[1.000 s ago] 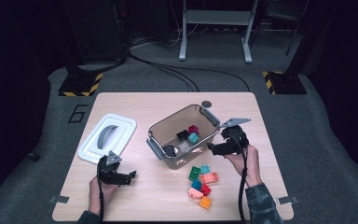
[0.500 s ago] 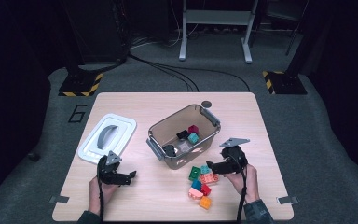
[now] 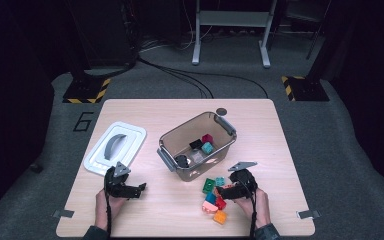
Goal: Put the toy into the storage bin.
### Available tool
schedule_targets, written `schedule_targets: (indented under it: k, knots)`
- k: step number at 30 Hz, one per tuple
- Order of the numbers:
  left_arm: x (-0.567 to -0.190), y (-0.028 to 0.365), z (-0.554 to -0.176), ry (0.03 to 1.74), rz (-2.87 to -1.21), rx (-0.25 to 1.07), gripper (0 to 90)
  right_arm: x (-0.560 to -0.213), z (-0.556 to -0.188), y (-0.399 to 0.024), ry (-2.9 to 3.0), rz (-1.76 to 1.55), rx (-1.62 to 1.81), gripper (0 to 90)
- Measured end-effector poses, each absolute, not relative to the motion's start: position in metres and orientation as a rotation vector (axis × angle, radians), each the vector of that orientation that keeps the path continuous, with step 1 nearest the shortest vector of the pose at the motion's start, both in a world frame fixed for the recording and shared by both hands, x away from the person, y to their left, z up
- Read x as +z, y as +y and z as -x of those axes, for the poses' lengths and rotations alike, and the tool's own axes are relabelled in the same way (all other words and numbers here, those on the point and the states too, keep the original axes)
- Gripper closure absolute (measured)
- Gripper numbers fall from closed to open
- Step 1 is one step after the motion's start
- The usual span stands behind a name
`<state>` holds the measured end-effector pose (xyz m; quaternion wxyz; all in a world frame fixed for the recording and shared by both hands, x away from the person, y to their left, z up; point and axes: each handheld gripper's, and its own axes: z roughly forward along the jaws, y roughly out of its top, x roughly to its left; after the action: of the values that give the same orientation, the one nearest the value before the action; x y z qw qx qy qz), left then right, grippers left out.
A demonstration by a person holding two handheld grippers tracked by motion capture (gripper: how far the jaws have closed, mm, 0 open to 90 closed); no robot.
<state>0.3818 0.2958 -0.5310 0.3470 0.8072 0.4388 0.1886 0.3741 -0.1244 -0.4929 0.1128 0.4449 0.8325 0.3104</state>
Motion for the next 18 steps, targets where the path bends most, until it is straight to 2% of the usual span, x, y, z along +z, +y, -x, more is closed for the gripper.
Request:
schedule_targets:
  k: [12, 18]
  knots:
    - [-0.531, 0.296, -0.382, 1.14, -2.095, 0.489, 3.0, -0.497, -0.378, -0.146, 2.388, -1.379, 0.888, 19.8]
    - [-0.531, 0.296, -0.382, 1.14, -2.094, 0.489, 3.0, -0.492, -0.379, -0.148, 2.438, -1.274, 0.951, 14.2]
